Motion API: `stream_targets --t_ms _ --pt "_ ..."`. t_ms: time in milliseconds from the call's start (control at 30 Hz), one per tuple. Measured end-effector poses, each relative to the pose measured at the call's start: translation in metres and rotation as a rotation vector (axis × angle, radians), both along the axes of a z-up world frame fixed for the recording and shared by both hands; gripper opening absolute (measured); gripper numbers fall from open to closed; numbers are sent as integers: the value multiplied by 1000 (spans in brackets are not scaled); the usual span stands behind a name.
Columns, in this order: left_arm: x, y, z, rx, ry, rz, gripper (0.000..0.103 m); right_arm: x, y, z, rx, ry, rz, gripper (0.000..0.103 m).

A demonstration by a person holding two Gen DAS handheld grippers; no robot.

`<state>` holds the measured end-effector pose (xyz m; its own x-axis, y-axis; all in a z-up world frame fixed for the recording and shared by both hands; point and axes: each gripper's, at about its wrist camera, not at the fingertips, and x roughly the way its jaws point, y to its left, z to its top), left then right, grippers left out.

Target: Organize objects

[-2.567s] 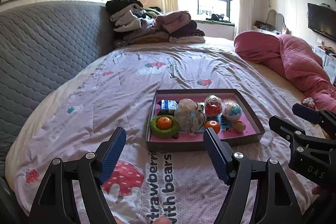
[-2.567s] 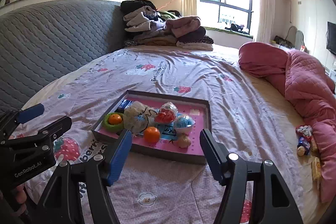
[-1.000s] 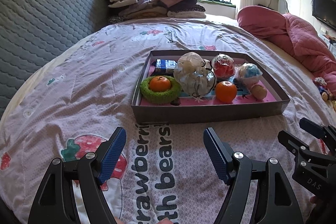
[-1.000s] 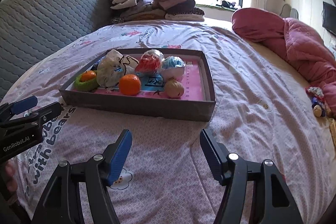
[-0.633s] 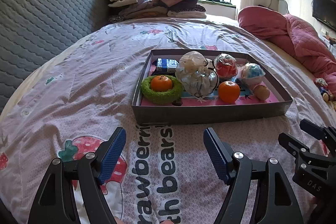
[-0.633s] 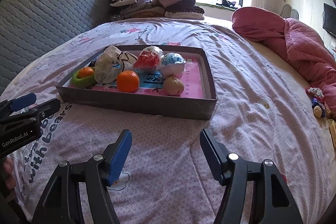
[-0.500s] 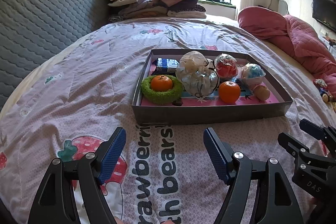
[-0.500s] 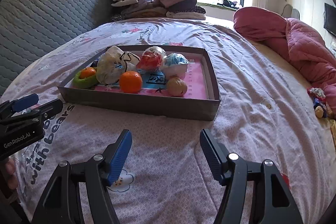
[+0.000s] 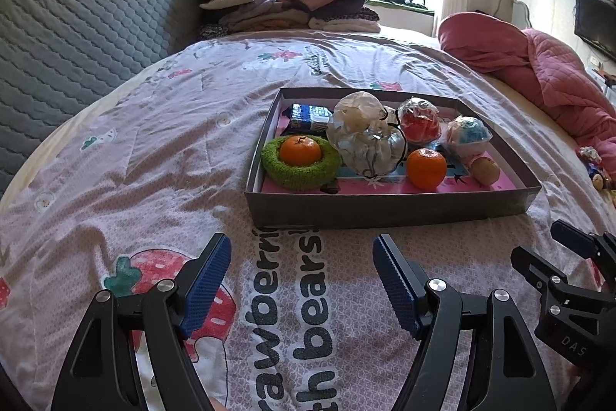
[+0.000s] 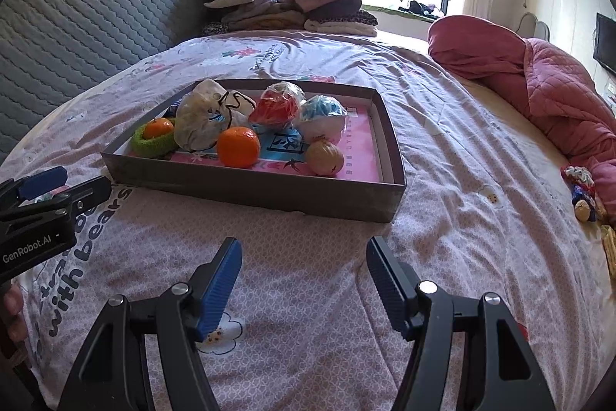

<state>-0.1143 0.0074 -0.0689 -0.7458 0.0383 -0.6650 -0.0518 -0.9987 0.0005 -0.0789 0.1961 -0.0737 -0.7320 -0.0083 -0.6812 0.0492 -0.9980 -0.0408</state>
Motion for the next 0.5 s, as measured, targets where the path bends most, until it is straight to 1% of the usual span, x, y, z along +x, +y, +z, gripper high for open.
stream_targets --t_ms 500 --pt "-4 0 -5 -2 1 4 77 -5 2 -6 7 -13 -2 67"
